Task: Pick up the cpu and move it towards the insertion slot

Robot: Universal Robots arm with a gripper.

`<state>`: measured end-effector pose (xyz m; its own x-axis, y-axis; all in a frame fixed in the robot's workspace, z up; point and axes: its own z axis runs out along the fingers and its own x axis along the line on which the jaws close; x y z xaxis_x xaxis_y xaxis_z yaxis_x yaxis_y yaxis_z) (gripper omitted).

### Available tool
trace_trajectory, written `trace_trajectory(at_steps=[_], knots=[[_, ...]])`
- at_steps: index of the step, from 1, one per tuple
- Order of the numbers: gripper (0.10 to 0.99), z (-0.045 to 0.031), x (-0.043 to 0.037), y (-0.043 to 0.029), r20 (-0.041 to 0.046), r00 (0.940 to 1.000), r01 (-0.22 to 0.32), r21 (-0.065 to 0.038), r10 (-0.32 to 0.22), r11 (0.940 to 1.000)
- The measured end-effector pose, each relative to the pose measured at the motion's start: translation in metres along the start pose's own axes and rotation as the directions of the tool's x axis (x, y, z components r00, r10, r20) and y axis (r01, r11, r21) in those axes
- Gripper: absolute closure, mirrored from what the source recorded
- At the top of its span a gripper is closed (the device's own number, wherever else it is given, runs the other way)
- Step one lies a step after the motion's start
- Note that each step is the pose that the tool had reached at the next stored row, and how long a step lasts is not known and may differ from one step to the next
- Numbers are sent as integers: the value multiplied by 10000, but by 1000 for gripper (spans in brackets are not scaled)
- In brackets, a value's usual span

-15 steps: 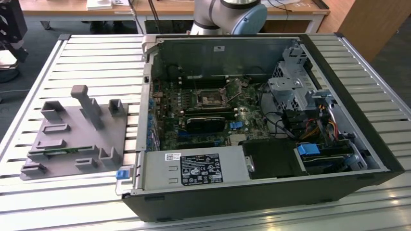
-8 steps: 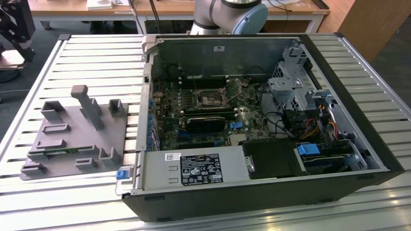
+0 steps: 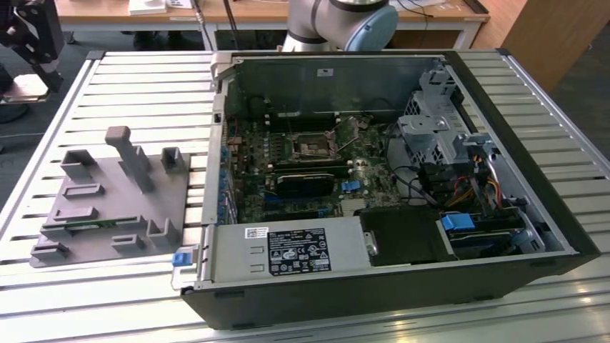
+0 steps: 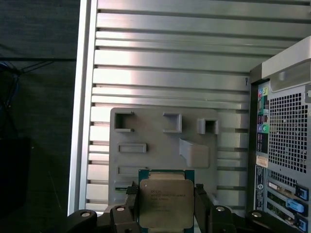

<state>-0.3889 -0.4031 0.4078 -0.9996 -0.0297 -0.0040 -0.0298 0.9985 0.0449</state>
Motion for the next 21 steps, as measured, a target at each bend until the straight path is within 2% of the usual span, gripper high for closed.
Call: trace_trajectory(at_steps=[21], knots=[[545, 1, -214, -6, 0, 10000, 0, 0, 0, 10000]])
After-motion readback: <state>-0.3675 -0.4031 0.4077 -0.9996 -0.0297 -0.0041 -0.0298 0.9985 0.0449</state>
